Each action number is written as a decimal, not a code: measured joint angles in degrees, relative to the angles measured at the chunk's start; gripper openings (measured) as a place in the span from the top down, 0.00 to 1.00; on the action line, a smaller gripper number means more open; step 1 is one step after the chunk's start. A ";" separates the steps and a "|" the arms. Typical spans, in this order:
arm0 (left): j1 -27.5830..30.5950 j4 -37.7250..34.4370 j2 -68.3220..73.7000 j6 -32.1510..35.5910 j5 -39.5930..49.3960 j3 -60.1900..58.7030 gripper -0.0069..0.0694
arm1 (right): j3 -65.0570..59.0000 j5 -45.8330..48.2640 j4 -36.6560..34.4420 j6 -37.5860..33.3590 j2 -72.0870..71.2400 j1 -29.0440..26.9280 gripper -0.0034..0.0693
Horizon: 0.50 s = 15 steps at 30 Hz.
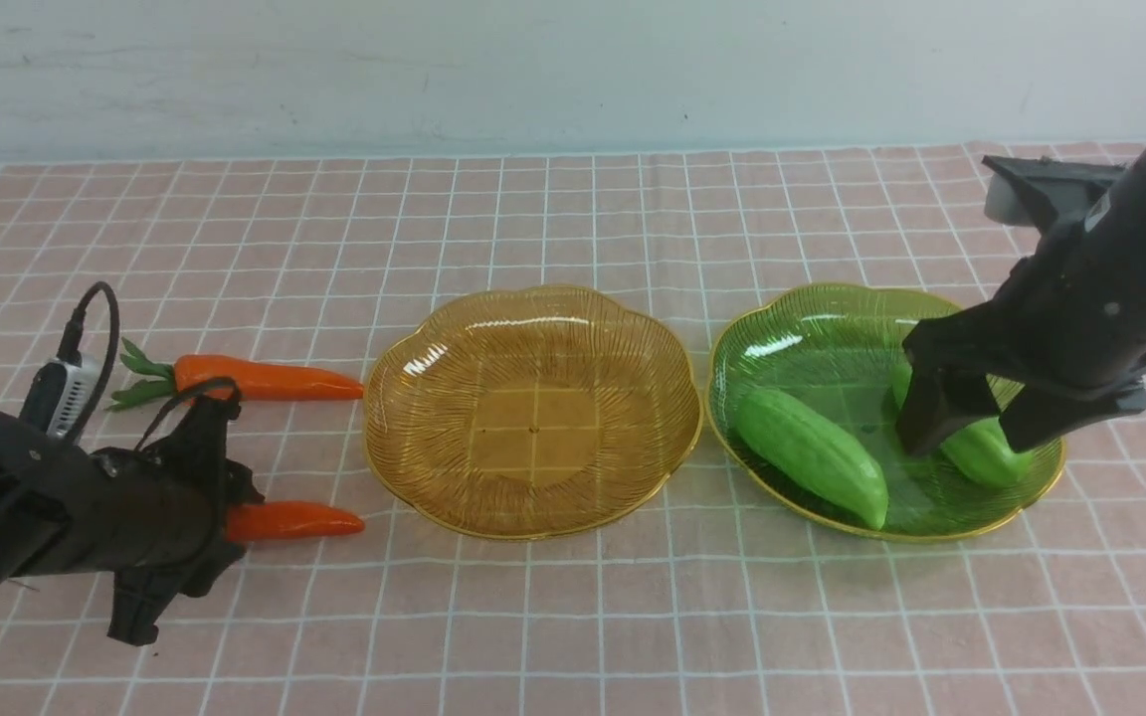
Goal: Put different types of vegetables on the plate.
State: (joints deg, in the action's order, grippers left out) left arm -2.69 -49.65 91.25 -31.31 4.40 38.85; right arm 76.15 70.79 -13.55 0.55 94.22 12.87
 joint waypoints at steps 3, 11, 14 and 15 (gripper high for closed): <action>0.00 -1.54 -0.06 0.00 0.19 0.68 0.54 | -0.11 0.00 -0.02 0.00 0.00 0.00 0.20; 0.00 -3.48 2.30 0.41 1.49 2.89 0.54 | -0.17 0.00 -0.07 0.00 0.00 0.00 0.20; 0.00 -3.48 2.91 0.46 1.57 3.17 0.50 | -0.17 0.00 -0.07 0.00 0.00 0.00 0.20; 0.00 -3.54 3.07 0.46 1.64 3.29 0.48 | -0.17 0.00 -0.07 0.00 0.00 0.00 0.20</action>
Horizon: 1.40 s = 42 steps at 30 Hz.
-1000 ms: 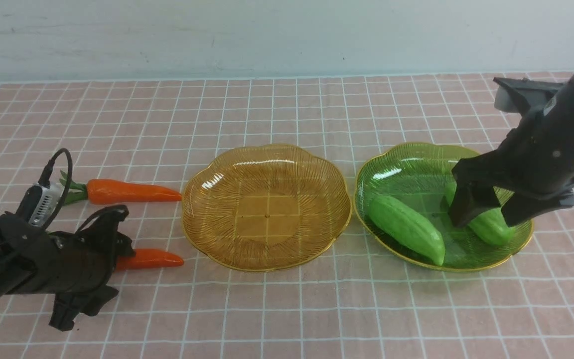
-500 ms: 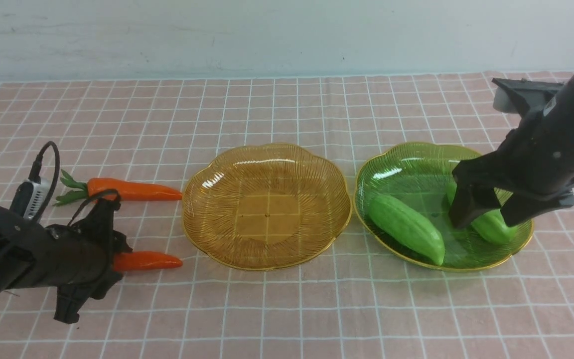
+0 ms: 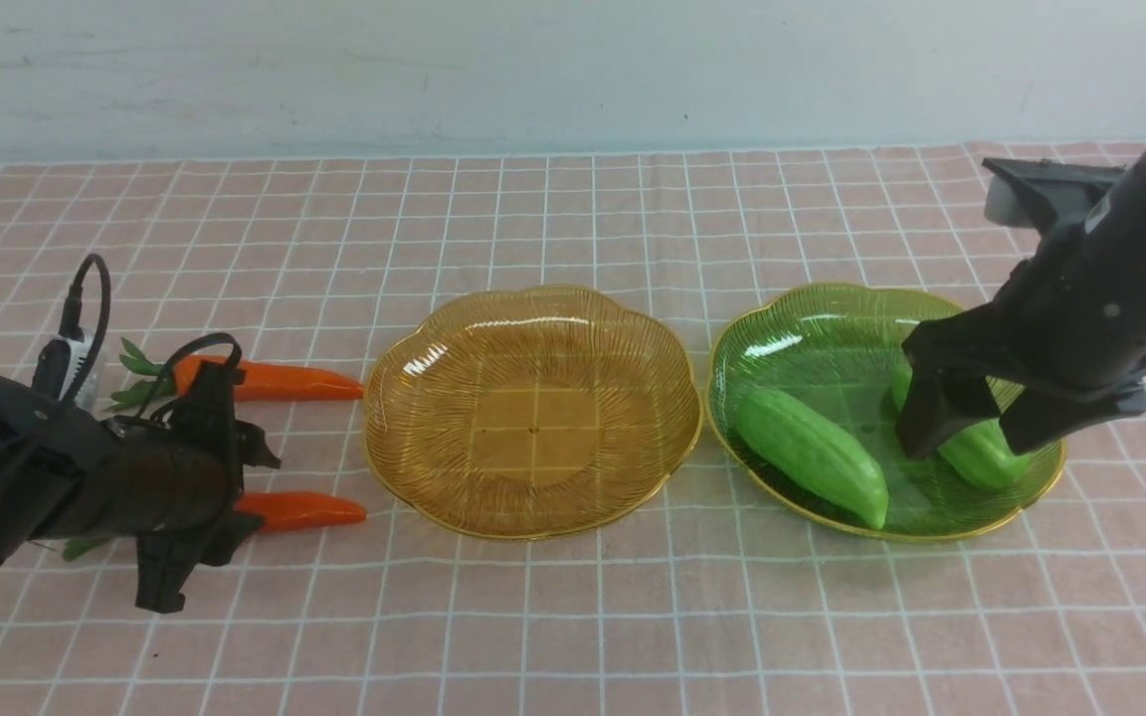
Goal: Put different types of vegetables on the plate.
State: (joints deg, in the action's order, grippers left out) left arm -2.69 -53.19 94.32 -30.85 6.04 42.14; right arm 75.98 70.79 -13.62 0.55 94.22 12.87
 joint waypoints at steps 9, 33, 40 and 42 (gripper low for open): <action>0.00 -2.28 2.39 0.00 2.40 0.07 0.27 | 0.00 0.00 -0.19 0.00 0.00 0.00 0.20; 0.06 -8.91 -1.52 9.65 5.33 0.10 0.86 | 0.00 0.00 -0.19 -0.55 0.00 0.00 0.20; 0.06 -5.18 -7.47 24.50 8.93 1.41 0.86 | 0.00 0.00 -0.19 -1.11 0.00 0.00 0.20; 0.06 -3.78 -8.00 28.85 13.08 4.06 0.86 | 0.00 0.00 -0.23 -1.11 0.00 0.00 0.20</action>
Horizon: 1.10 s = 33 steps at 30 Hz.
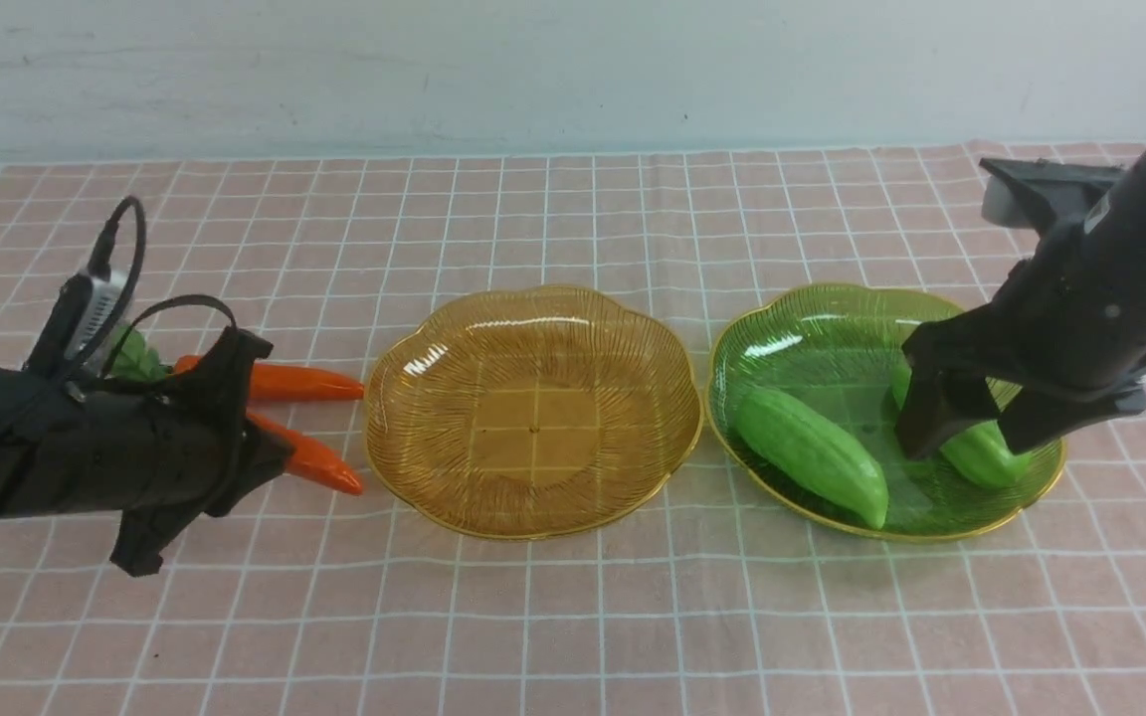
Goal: Put different types of vegetables on the plate.
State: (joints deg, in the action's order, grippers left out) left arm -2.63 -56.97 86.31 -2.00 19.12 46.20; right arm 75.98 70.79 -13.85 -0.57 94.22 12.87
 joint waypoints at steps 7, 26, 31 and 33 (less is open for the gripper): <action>-5.02 10.95 10.15 4.47 18.49 22.91 0.86 | 0.00 0.00 -0.50 0.00 0.00 0.00 0.20; -4.22 30.98 28.13 -11.56 30.84 44.65 0.18 | 0.00 0.00 -2.53 -0.65 0.00 0.00 0.20; 5.16 33.26 28.32 -28.29 31.59 44.65 0.21 | 0.00 0.00 -2.53 -0.67 0.00 0.00 0.20; 6.65 32.93 28.52 -32.03 30.87 44.65 0.22 | 0.00 0.00 -2.55 -0.67 0.00 0.00 0.20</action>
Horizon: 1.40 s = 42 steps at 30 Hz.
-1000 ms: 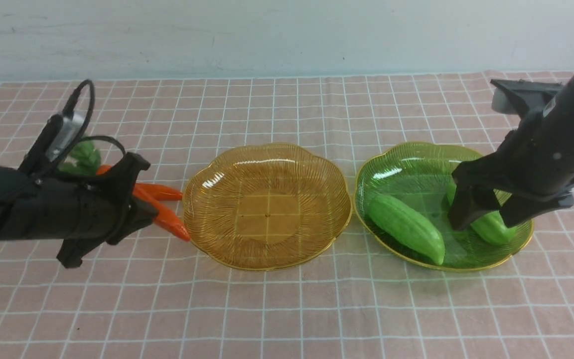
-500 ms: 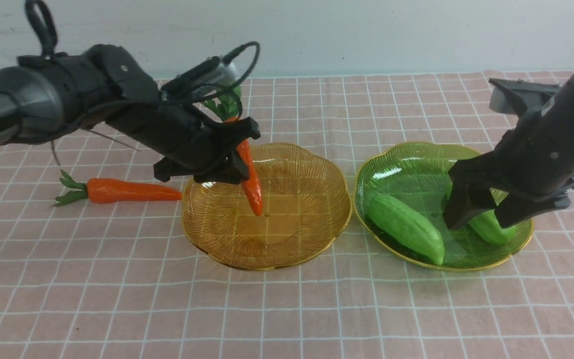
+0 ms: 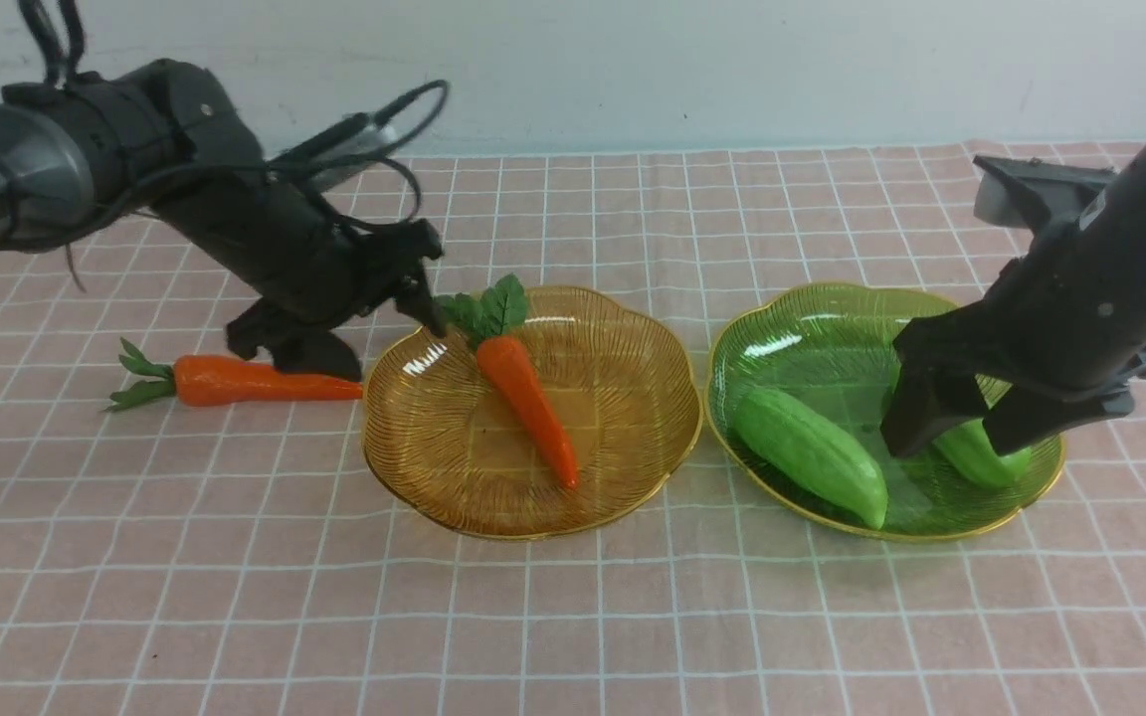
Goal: Put different types of vegetables on the plate.
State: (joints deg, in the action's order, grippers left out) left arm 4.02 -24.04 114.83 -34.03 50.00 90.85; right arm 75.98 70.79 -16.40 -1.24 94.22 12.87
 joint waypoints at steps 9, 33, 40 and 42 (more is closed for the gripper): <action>0.70 -1.14 5.26 -5.41 -7.21 0.00 0.25 | 0.00 0.00 -0.22 0.00 0.00 0.00 0.20; 1.07 -1.40 9.11 -6.65 -5.00 0.51 0.55 | 0.00 0.00 -0.22 0.00 0.00 0.00 0.20; 1.42 0.83 8.39 7.24 2.24 5.79 0.69 | 0.00 0.00 -0.22 0.00 0.00 0.00 0.20; 1.62 1.29 7.32 11.77 5.63 8.56 0.70 | 0.00 0.00 -0.22 0.00 0.00 0.00 0.20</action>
State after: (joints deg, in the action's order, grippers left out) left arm 5.64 -22.75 122.15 -22.26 55.62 99.41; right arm 75.98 70.79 -16.62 -1.24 94.22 12.87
